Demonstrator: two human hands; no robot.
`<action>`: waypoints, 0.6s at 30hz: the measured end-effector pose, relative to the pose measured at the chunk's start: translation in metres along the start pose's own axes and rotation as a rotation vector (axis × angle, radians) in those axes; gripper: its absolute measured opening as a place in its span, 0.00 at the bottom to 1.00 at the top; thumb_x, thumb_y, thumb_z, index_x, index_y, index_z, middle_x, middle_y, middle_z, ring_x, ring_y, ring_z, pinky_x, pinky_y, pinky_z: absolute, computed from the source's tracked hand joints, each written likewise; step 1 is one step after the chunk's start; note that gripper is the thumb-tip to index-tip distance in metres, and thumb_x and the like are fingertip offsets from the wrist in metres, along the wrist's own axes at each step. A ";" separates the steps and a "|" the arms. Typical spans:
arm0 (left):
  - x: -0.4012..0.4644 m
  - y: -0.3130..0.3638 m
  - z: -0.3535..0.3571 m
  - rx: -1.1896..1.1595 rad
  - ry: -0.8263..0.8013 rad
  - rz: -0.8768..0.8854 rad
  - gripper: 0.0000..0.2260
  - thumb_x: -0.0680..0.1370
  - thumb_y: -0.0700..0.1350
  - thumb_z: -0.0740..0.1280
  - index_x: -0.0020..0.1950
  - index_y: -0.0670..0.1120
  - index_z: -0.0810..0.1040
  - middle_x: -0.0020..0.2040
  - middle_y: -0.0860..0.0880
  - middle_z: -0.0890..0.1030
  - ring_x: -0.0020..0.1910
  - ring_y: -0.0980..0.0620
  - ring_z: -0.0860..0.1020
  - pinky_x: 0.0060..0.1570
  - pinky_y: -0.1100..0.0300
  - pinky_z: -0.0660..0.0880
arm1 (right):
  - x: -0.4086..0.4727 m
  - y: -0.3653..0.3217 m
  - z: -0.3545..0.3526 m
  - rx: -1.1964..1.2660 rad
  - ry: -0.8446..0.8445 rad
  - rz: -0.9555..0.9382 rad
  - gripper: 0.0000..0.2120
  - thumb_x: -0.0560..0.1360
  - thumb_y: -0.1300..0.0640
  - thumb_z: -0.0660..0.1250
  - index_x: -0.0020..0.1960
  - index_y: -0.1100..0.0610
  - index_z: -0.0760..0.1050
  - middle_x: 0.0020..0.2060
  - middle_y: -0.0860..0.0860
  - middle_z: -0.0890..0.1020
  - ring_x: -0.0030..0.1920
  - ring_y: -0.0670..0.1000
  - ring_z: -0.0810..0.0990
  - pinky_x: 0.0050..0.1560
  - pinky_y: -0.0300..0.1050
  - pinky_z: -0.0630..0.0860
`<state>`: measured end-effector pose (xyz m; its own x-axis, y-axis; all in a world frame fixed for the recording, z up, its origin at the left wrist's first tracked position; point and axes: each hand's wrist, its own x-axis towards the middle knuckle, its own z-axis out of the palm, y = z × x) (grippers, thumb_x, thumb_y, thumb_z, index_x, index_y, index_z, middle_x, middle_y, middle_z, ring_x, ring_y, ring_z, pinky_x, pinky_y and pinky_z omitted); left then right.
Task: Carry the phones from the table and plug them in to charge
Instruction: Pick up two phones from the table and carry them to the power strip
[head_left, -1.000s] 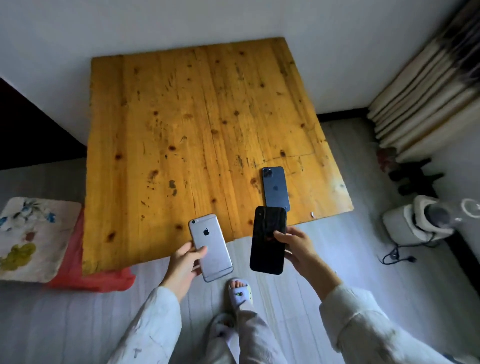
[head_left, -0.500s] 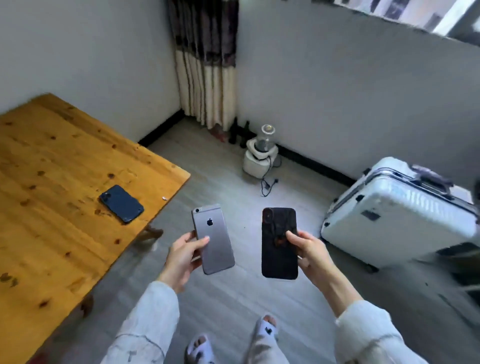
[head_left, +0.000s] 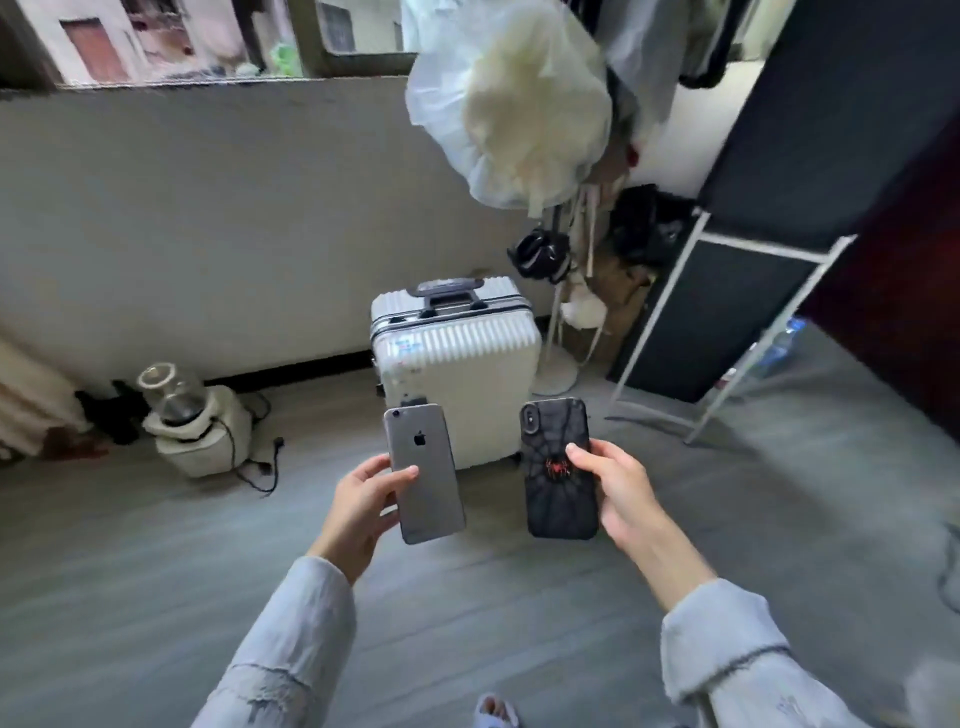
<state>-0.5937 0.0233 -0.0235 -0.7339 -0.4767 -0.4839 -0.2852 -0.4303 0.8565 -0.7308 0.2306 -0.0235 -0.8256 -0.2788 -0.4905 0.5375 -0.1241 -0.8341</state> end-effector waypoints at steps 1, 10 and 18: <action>0.010 0.006 0.029 0.039 -0.044 -0.003 0.11 0.73 0.36 0.66 0.55 0.43 0.78 0.47 0.43 0.81 0.44 0.46 0.77 0.45 0.55 0.74 | 0.005 -0.012 -0.023 0.031 0.050 -0.017 0.04 0.72 0.68 0.65 0.45 0.62 0.76 0.40 0.57 0.81 0.39 0.54 0.80 0.37 0.46 0.78; 0.109 0.034 0.267 0.282 -0.459 -0.029 0.07 0.73 0.38 0.67 0.48 0.47 0.80 0.37 0.51 0.85 0.33 0.55 0.82 0.35 0.62 0.75 | 0.044 -0.104 -0.196 0.253 0.509 -0.183 0.06 0.72 0.68 0.66 0.41 0.58 0.75 0.36 0.54 0.80 0.36 0.52 0.78 0.37 0.42 0.75; 0.198 0.021 0.464 0.441 -0.764 -0.106 0.08 0.72 0.37 0.67 0.48 0.47 0.80 0.42 0.47 0.84 0.40 0.50 0.80 0.39 0.58 0.74 | 0.104 -0.170 -0.316 0.375 0.780 -0.269 0.06 0.71 0.68 0.66 0.43 0.59 0.76 0.33 0.51 0.82 0.30 0.47 0.81 0.30 0.37 0.76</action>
<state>-1.0306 0.2753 -0.0183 -0.8562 0.2583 -0.4475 -0.4708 -0.0332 0.8816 -0.9624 0.5235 -0.0124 -0.7397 0.5119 -0.4369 0.2178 -0.4323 -0.8751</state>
